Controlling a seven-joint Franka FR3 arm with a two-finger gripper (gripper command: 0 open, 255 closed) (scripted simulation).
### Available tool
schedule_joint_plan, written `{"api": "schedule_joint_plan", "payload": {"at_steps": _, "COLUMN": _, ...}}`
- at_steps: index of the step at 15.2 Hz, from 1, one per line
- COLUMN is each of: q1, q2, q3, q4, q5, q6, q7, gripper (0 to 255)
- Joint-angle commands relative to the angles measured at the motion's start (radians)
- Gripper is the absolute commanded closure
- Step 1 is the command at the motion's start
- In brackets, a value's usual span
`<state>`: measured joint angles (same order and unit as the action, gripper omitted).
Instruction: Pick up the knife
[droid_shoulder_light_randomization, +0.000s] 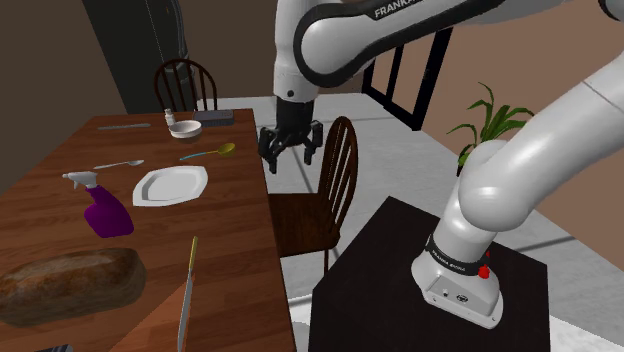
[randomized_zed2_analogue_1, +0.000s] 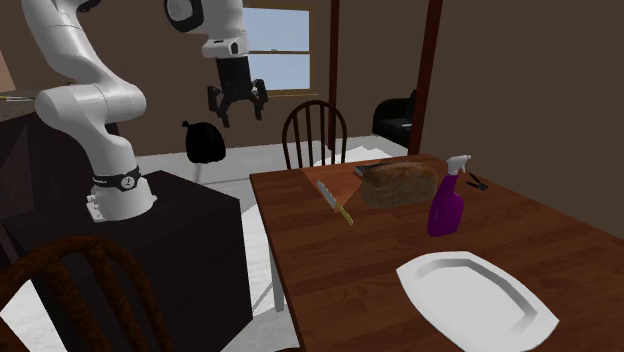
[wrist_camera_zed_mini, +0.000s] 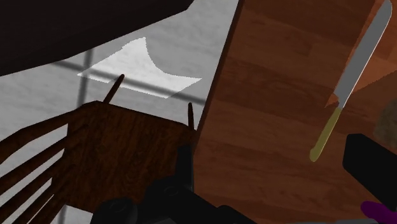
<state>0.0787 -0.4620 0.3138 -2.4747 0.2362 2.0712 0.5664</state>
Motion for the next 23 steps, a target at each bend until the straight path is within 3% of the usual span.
{"api": "schedule_joint_plan", "payload": {"at_steps": 1, "q1": 0.0, "q2": 0.056, "q3": 0.039, "q4": 0.004, "q5": 0.001, "q6": 0.054, "q7": 0.058, "gripper": 0}}
{"api": "schedule_joint_plan", "payload": {"at_steps": 7, "q1": -0.011, "q2": 0.279, "q3": 0.154, "q4": 0.074, "q5": -0.057, "q6": 0.199, "q7": 0.259, "gripper": 0}}
{"api": "schedule_joint_plan", "payload": {"at_steps": 13, "q1": 0.0, "q2": 0.541, "q3": 0.217, "q4": 0.196, "q5": -0.223, "q6": 0.305, "q7": 0.508, "gripper": 0}}
{"api": "schedule_joint_plan", "payload": {"at_steps": 18, "q1": 0.076, "q2": 0.763, "q3": 0.186, "q4": 0.339, "q5": -0.378, "q6": 0.343, "q7": 0.708, "gripper": 0}}
{"api": "schedule_joint_plan", "payload": {"at_steps": 23, "q1": 0.18, "q2": 0.971, "q3": 0.122, "q4": 0.518, "q5": -0.475, "q6": 0.343, "q7": 0.85, "gripper": 0}}
